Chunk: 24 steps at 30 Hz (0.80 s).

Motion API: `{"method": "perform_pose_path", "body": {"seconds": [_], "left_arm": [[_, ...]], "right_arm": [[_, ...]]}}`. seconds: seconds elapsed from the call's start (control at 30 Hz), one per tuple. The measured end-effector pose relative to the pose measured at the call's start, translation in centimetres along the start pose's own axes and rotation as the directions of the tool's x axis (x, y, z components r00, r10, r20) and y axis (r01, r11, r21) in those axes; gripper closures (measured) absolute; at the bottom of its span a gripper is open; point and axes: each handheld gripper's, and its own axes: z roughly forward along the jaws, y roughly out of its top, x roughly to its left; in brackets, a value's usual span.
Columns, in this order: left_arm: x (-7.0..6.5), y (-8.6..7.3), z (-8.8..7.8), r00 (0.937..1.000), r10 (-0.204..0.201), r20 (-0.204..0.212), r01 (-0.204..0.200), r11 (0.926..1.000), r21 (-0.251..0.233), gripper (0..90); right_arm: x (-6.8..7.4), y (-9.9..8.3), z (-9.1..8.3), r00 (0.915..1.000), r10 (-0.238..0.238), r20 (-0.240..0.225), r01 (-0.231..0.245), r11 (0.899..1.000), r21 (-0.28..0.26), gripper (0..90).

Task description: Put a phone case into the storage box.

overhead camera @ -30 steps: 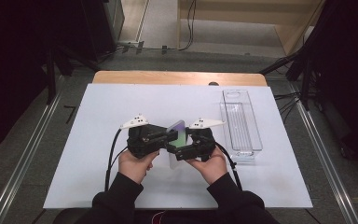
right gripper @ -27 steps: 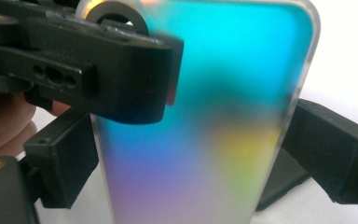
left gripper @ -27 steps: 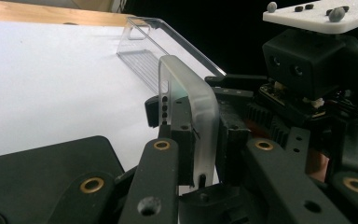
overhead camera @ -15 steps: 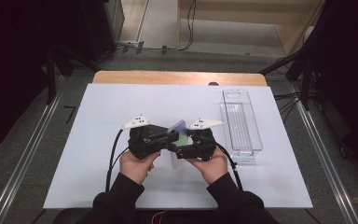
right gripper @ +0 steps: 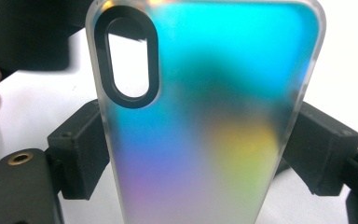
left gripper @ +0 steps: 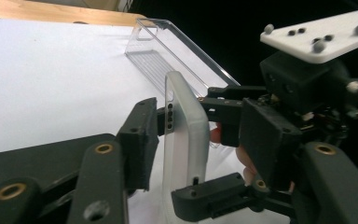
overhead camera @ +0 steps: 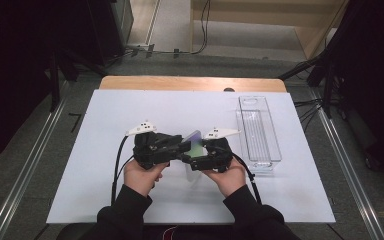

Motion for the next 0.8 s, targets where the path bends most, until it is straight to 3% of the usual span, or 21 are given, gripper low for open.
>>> {"method": "perform_pose_path", "body": {"seconds": [0.2,0.33,0.43,0.6,0.7,0.8], "left_arm": [[0.3,0.1,-0.6,0.9999,-0.007,0.014,0.007,1.0,0.002,38.9],[0.9,0.2,-0.9,0.9986,-0.037,0.037,0.035,0.9986,0.039,34.8],[1.2,0.1,-1.0,0.9985,-0.032,0.043,0.029,0.9971,0.07,31.4],[1.7,-0.2,-1.2,0.9988,0.008,0.049,-0.013,0.9933,0.114,31.4],[2.1,-0.5,-1.4,0.9972,0.017,0.073,-0.028,0.9876,0.155,31.4],[2.4,-0.9,-1.5,0.9957,0.06,0.071,-0.072,0.9809,0.181,31.4]], "right_arm": [[-0.6,0.0,-0.3,0.9998,0.008,0.02,-0.008,1.0,-0.005,14.6],[-1.2,0.1,-0.7,0.9994,0.016,0.031,-0.015,1.0,-0.018,14.6],[-1.5,0.1,-1.0,0.999,0.021,0.04,-0.02,1.0,-0.023,14.6],[-1.9,0.3,-1.5,0.9992,0.015,0.038,-0.014,1.0,-0.023,14.6],[-2.0,0.4,-1.6,0.9996,0.008,0.026,-0.008,1.0,-0.018,14.6],[-2.2,0.5,-1.9,1.0,-0.001,0.001,0.001,1.0,-0.008,14.6]]}}
